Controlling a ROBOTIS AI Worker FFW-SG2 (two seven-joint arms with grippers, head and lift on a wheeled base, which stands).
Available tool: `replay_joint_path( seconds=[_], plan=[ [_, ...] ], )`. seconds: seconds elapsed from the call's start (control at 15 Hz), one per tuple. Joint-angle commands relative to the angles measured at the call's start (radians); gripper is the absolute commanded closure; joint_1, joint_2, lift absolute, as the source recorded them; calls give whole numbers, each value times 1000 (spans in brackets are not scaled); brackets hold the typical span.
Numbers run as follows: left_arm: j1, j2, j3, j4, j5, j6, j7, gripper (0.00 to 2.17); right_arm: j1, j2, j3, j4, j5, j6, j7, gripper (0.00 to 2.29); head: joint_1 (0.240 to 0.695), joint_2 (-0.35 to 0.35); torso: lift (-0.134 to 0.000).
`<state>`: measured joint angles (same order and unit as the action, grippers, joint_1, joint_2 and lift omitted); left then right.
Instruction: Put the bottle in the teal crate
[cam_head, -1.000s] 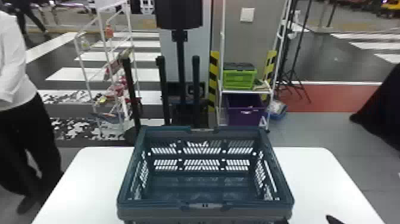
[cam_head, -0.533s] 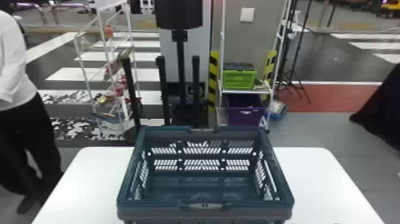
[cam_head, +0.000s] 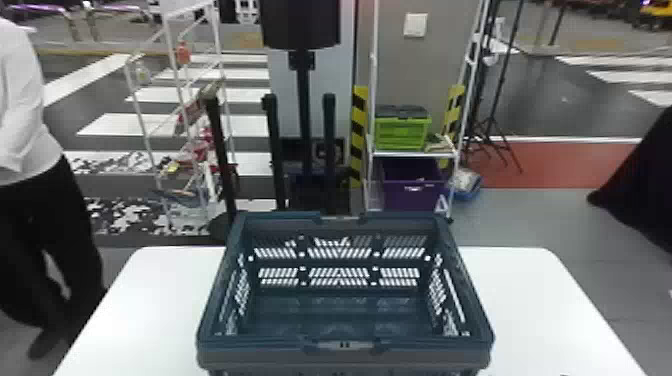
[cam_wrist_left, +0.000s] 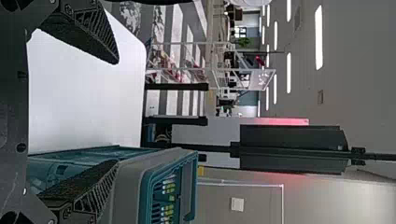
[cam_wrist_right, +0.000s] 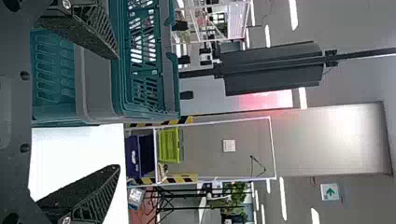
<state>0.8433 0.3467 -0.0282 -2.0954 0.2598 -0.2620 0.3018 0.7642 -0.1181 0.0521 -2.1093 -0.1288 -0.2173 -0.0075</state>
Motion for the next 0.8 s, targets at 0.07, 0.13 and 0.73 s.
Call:
replay_joint_path(
  seconds=[0.07, 0.13, 0.73],
  plan=[
    [-6, 0, -1, 8, 4, 1, 0, 130, -3, 0, 0, 2, 1, 8, 1, 53, 499, 0, 0],
    [-9, 0, -1, 9, 6, 1, 0, 130, -3, 0, 0, 0, 0, 8, 1, 53, 499, 0, 0],
    [-12, 9, -1, 6, 12, 10, 2, 130, -3, -8, -2, -1, 6, 26, 3, 56, 499, 0, 0]
  ],
)
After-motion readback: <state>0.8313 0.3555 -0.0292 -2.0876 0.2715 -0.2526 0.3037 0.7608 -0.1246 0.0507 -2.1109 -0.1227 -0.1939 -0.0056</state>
